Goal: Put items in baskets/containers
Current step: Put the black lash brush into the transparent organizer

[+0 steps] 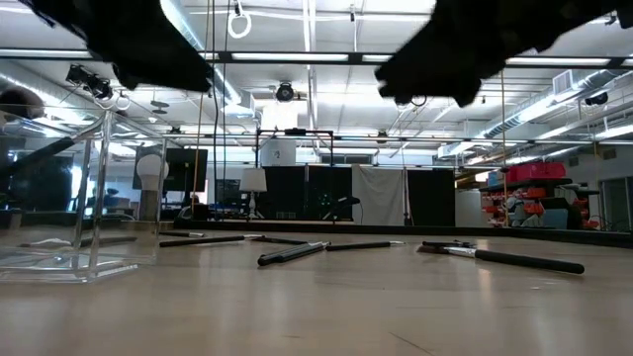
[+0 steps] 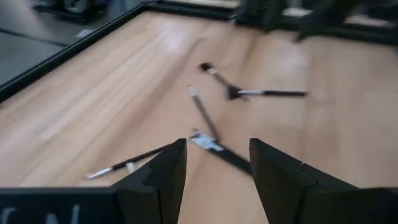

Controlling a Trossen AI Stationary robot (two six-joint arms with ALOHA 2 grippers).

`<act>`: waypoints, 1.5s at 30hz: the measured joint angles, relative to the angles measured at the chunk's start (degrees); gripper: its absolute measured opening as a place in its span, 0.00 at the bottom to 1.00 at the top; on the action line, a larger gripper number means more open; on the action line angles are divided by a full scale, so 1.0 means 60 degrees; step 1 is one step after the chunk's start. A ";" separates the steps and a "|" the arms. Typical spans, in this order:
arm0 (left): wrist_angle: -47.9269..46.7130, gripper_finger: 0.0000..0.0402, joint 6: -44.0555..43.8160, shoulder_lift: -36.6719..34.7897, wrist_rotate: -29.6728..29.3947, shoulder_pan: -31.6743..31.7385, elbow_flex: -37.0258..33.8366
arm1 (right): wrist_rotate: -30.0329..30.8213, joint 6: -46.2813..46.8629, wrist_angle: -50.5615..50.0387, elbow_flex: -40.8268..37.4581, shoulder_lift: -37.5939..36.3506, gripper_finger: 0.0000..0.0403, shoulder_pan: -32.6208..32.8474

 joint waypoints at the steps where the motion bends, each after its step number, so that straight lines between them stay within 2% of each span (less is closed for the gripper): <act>1: -0.0004 0.44 0.0000 0.0123 0.0004 0.0200 0.0000 | -0.0061 0.0361 -0.0429 0.0004 0.0000 0.42 -0.0002; 8: 0.0722 0.44 0.0048 0.1116 0.0000 0.1034 0.0000 | -0.0722 0.3104 -0.3530 0.0004 0.0000 0.52 0.0104; 11: 0.1389 0.44 0.0367 0.1597 0.0004 0.1129 0.0000 | -0.0755 0.5193 -0.4985 0.0004 0.0000 0.54 0.0068; 14: 0.2263 0.44 0.0904 0.2008 -0.0001 0.1130 0.0000 | -0.0737 0.7980 -0.6223 -0.0002 0.0000 0.55 -0.0124; 18: 0.3090 0.44 0.1636 0.2308 0.0018 0.1127 0.0000 | -0.0418 0.9679 -0.6228 -0.0356 0.0000 0.55 -0.0362; 24: 0.3272 0.44 0.1854 0.2370 0.0014 0.1101 0.0000 | -0.0306 1.0294 -0.5928 -0.0717 0.0000 0.50 -0.0870; 33: 0.3269 0.44 0.2106 0.2366 0.0014 0.1127 0.0000 | -0.0337 1.0094 -0.5814 -0.0790 0.0033 0.41 -0.1553; 39: 0.3262 0.44 0.2310 0.2366 0.0014 0.1121 0.0000 | -0.0696 0.9890 -0.5299 -0.0787 0.0820 0.37 -0.1816; 45: 0.3258 0.44 0.2332 0.2366 0.0017 0.1107 0.0000 | -0.0718 1.0072 -0.5125 -0.0752 0.1351 0.39 -0.1823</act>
